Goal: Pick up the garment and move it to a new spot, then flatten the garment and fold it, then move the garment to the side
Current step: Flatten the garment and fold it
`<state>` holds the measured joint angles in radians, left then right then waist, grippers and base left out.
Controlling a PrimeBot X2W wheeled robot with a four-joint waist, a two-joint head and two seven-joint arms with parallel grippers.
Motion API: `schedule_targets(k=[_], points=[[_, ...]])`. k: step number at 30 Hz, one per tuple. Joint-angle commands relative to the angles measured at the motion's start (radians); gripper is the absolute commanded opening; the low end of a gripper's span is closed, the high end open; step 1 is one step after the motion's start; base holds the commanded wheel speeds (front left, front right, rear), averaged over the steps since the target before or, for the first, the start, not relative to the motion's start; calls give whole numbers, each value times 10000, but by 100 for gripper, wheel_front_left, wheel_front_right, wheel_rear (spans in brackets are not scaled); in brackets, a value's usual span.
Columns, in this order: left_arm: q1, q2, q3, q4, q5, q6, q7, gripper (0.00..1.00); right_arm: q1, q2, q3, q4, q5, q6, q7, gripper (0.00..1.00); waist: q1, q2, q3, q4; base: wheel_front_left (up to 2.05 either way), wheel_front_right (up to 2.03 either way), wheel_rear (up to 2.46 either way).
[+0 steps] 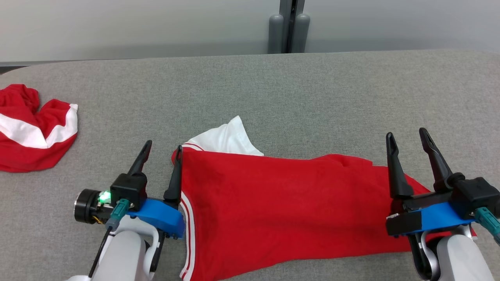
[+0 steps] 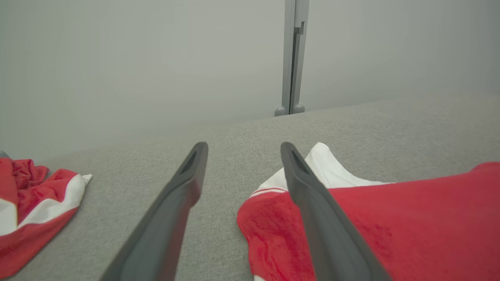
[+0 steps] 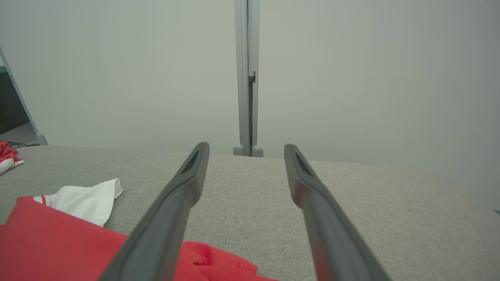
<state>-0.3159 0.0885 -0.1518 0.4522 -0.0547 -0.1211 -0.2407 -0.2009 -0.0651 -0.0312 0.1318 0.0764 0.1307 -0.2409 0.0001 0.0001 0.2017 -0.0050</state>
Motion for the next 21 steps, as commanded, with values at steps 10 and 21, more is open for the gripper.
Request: schedule_targets(k=[10,21], points=[[-360,32,-654,2055,-497,-103,179,100,-72,37,-78,127,-34,1,-93,100,-1,-1,86,-96,0,0,0],[-878,-49,-1208,3930,-948,-91,55,100,-108,4,9,130,30,1,-23,100,-1,-1,108,-256,0,0,0]])
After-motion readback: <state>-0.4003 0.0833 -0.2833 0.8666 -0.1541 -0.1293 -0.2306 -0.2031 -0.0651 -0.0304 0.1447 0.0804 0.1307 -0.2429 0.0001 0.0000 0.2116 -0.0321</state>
